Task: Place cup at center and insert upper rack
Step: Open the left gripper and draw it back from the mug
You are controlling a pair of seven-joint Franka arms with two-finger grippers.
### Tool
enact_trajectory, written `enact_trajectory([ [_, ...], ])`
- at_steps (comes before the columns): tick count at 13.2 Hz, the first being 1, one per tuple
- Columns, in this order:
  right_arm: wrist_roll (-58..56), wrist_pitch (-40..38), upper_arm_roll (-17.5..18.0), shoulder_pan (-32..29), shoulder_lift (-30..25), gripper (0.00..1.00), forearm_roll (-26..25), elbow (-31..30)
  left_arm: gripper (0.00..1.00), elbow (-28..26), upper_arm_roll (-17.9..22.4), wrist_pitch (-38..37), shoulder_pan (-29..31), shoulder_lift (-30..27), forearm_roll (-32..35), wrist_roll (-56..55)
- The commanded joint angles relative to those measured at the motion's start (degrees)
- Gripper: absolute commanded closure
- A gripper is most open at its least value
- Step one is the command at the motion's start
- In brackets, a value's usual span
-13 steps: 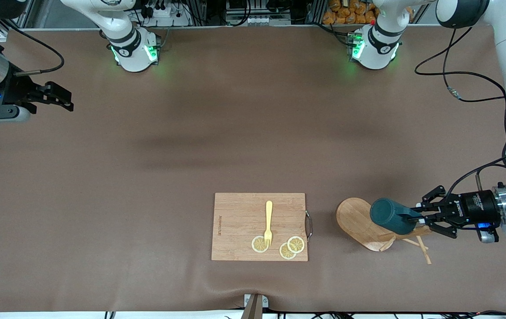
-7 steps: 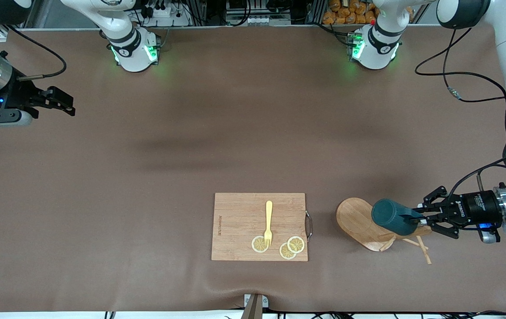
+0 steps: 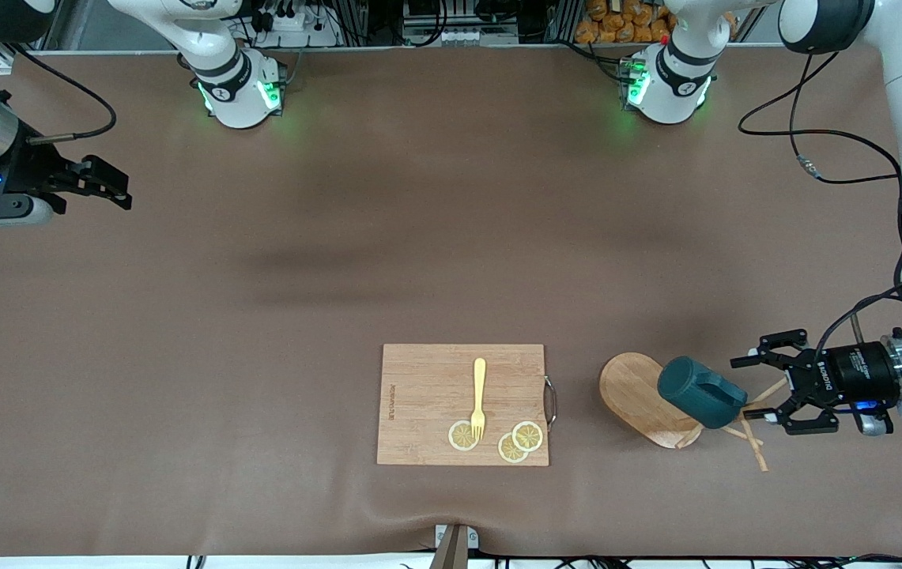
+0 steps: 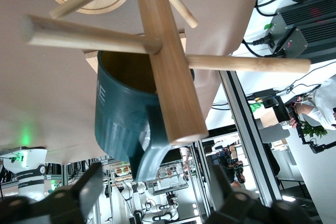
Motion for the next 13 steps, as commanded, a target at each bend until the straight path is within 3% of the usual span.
enact_trajectory([
  [1, 0.21, 0.07, -0.44, 1.07, -1.35, 0.00, -0.04, -0.62, 0.00, 0.54, -0.58, -0.68, 0.83, -0.96, -0.86, -1.21],
  [6, 0.74, -0.46, -0.53, 1.69, -1.62, 0.00, -0.04, -0.71, 0.00, 0.36, 0.03, -1.03, 1.19, -7.63, -0.25, -2.88],
  [13, 0.83, -0.64, 0.09, 0.90, -1.44, 0.00, -0.04, -0.71, 0.00, 0.27, -1.99, -2.27, 0.75, -12.02, 0.63, -5.25],
])
